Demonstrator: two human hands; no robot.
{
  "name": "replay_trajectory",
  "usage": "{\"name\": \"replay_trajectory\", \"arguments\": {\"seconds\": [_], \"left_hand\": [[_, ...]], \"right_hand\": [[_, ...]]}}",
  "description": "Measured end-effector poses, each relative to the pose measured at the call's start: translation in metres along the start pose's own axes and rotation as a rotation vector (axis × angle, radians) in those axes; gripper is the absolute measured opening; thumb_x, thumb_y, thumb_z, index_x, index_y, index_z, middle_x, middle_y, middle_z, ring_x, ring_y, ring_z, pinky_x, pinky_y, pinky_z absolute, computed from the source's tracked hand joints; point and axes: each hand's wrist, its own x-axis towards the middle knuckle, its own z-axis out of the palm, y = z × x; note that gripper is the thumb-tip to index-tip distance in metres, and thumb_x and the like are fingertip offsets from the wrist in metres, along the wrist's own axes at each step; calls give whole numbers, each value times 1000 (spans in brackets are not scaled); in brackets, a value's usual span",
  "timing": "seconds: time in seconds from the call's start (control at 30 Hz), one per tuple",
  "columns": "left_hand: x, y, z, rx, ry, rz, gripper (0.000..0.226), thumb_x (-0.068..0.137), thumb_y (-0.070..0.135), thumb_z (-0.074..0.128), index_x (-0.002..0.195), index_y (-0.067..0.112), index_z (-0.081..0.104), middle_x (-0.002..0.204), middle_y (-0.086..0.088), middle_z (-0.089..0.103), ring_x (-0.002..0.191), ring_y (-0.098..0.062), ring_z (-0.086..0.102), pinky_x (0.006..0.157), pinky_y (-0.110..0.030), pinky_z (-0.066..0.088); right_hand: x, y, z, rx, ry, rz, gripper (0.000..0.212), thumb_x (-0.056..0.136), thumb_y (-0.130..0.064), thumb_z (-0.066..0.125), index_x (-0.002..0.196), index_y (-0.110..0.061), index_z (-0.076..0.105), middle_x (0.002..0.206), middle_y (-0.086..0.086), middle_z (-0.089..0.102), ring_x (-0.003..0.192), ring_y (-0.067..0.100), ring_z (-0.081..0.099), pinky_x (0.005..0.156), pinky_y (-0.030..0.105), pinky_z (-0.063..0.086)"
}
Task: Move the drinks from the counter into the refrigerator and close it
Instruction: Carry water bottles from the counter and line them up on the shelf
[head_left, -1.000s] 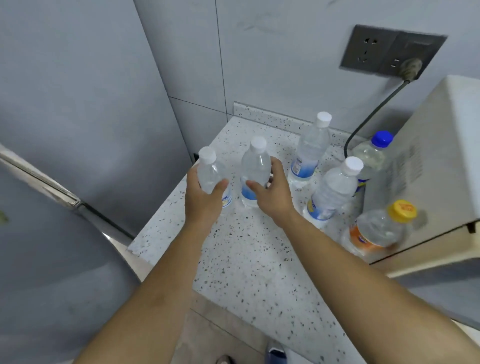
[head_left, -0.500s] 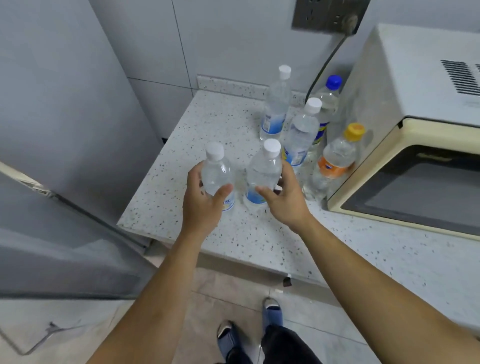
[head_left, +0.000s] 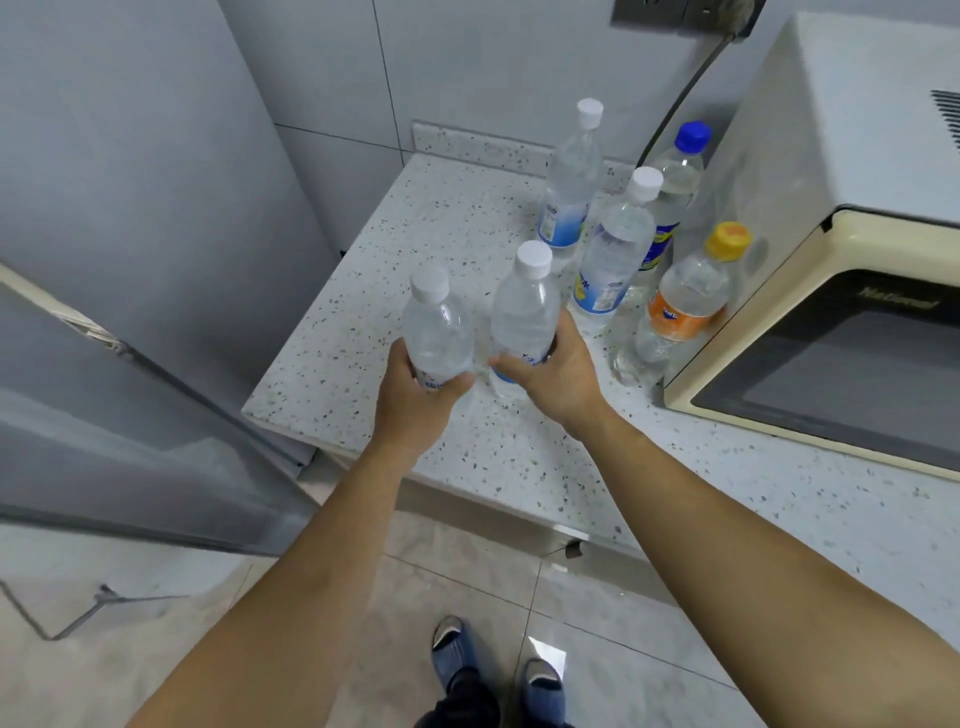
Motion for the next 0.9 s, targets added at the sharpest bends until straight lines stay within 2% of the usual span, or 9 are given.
{"name": "replay_trajectory", "arguments": {"seconds": [0.13, 0.2, 0.27, 0.33, 0.5, 0.67, 0.73, 0.8, 0.9], "left_hand": [[-26, -1, -4, -36, 50, -49, 55, 71, 35, 83, 116, 42, 51, 110, 21, 60, 97, 9, 58, 69, -9, 46], [-48, -8, -13, -96, 54, -99, 46, 74, 30, 84, 108, 44, 56, 110, 19, 64, 99, 4, 62, 75, -16, 50], [-76, -15, -24, -213, 37, -142, 45, 78, 24, 82, 114, 36, 60, 115, 11, 69, 106, -10, 66, 85, -29, 55], [-107, -18, -35, -315, 29, -140, 55, 74, 32, 83, 123, 25, 59, 119, 6, 71, 111, -16, 66, 87, -30, 56], [-180, -23, -47, -551, 59, -209, 89, 60, 51, 88, 133, 13, 55, 126, -7, 68, 114, -23, 66, 85, -32, 56], [-240, -41, -56, -695, 170, -317, 95, 65, 51, 84, 139, 2, 48, 128, -20, 63, 115, -37, 61, 101, -52, 46], [-264, -49, -60, -736, 249, -364, 77, 78, 42, 70, 138, 0, 48, 126, -25, 62, 112, -40, 60, 104, -61, 41], [-286, -56, -65, -760, 332, -419, 65, 83, 32, 57, 137, -1, 50, 123, -25, 64, 106, -38, 64, 102, -58, 46], [-315, -66, -76, -833, 449, -472, 62, 82, 37, 54, 132, 0, 55, 116, -23, 69, 96, -32, 69, 84, -42, 59]], "right_hand": [[-17, 4, -8, 65, 26, -13, 70, 73, -25, 87, 130, -28, 47, 125, -9, 59, 113, 6, 58, 94, 25, 49], [-32, 8, -17, 115, -5, 17, 72, 77, -25, 85, 135, -26, 44, 131, -5, 57, 120, 10, 57, 99, 27, 49], [-49, 12, -26, 186, -63, 54, 74, 80, -25, 82, 140, -24, 39, 133, -4, 56, 122, 9, 56, 100, 28, 50], [-67, 15, -32, 269, -131, 107, 76, 80, -30, 80, 143, -21, 38, 134, -2, 58, 123, 12, 58, 99, 31, 52], [-110, 26, -24, 519, -260, 291, 66, 77, -30, 75, 135, -13, 50, 125, 10, 68, 114, 28, 66, 95, 47, 55], [-151, 32, 6, 663, -390, 470, 56, 80, -30, 68, 131, -8, 56, 109, 14, 70, 98, 29, 68, 84, 42, 57], [-168, 36, 19, 670, -464, 573, 65, 81, -38, 65, 135, -3, 53, 103, 13, 69, 92, 28, 67, 83, 43, 55], [-184, 40, 35, 643, -530, 692, 75, 78, -46, 63, 138, -3, 52, 103, 14, 69, 89, 28, 67, 81, 42, 55], [-210, 38, 65, 571, -625, 786, 77, 72, -53, 61, 132, -6, 58, 99, 13, 72, 85, 29, 69, 76, 42, 56]]}}
